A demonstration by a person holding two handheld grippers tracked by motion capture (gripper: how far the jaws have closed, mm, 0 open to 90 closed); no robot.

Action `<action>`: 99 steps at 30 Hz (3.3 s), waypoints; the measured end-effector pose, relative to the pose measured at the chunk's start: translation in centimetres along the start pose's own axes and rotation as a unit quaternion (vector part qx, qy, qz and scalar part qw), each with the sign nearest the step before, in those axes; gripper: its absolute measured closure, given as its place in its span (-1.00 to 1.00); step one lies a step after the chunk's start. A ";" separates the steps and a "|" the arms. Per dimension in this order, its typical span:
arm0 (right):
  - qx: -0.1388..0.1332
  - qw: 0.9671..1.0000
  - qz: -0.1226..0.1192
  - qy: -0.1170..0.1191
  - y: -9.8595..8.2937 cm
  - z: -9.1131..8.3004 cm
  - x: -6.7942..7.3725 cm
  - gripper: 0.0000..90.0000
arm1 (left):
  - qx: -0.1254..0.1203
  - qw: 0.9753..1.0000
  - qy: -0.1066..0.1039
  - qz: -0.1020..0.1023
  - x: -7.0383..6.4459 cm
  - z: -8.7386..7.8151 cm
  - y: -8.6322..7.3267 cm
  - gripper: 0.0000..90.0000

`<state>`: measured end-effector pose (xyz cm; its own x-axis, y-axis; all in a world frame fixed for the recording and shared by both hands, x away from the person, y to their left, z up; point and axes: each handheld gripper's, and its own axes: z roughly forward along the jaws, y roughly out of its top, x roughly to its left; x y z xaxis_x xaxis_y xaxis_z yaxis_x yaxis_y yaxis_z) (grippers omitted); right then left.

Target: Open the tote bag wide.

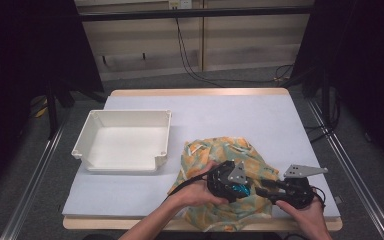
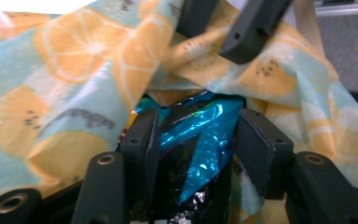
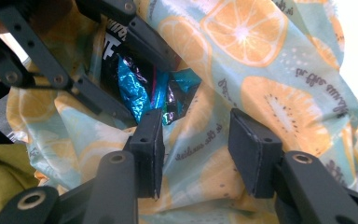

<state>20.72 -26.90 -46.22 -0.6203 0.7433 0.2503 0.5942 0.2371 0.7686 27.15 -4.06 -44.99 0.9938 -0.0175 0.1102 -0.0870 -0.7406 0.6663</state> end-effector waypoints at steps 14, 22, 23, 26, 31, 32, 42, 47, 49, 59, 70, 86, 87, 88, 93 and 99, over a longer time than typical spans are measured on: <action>0.000 1.000 0.000 0.001 0.0 0.2 0.0 0.21 | 0.040 0.995 0.055 0.068 -1.7 1.0 -0.1 0.02; 0.003 1.000 -0.001 0.001 -0.1 0.3 0.0 0.19 | 0.041 0.995 0.069 0.053 -1.3 1.0 -0.2 0.27; 0.004 1.000 -0.001 0.001 -0.1 0.3 0.0 0.19 | 0.035 0.996 0.066 0.045 -1.3 1.0 -0.2 0.29; 0.004 1.000 0.001 0.002 -0.2 0.3 0.0 0.19 | 0.020 0.998 0.049 0.027 -1.0 1.0 -0.8 0.74; 0.008 1.000 0.000 0.003 -0.3 0.5 -0.1 0.18 | 0.012 0.999 0.043 -0.005 -0.9 0.8 -0.8 0.95; 0.007 1.000 -0.001 0.004 -0.2 0.5 -0.1 0.18 | 0.008 0.999 0.036 -0.020 -0.5 0.6 -0.9 0.99; 0.000 1.000 -0.002 0.010 0.5 0.7 0.1 0.45 | -0.084 0.991 -0.014 -0.098 1.1 -1.9 -1.5 1.00; -0.014 1.000 -0.013 0.014 1.2 0.6 0.2 0.97 | -0.126 0.985 -0.027 -0.116 1.5 -3.5 -1.7 1.00; -0.014 1.000 -0.015 0.014 1.3 0.5 0.1 0.99 | -0.136 0.984 -0.028 -0.109 1.3 -4.1 -1.7 1.00; -0.011 1.000 0.005 0.002 1.1 1.0 -1.6 1.00 | -0.185 0.975 -0.057 -0.111 0.3 -6.3 -2.7 1.00; -0.021 1.000 -0.018 0.001 1.4 0.5 -0.8 0.79 | -0.196 0.971 -0.054 -0.123 0.2 -6.9 -2.8 1.00; -0.094 0.993 -0.062 0.022 5.1 -4.6 1.6 0.27 | -0.191 0.971 -0.049 -0.134 1.0 -7.1 -2.3 1.00; -0.100 0.993 -0.065 0.021 5.4 -4.8 1.6 0.26 | -0.192 0.971 -0.050 -0.133 1.0 -7.1 -2.2 1.00; -0.104 0.992 -0.069 0.021 5.7 -4.9 1.6 0.24 | -0.194 0.971 -0.051 -0.132 1.1 -7.1 -2.2 1.00; -0.077 0.994 -0.080 0.013 6.4 -3.5 1.3 0.06 | -0.199 0.969 -0.049 -0.138 1.3 -7.3 -2.1 1.00; -0.048 0.995 -0.087 -0.001 7.5 -0.3 0.3 -0.04 | -0.205 0.968 -0.049 -0.135 1.3 -7.7 -2.1 1.00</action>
<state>24.77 -25.08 -40.21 -0.7083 0.6978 0.1068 0.4262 0.3022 0.8527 28.11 2.59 -40.56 0.9842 0.0617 -0.1661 0.1769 -0.3987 0.8999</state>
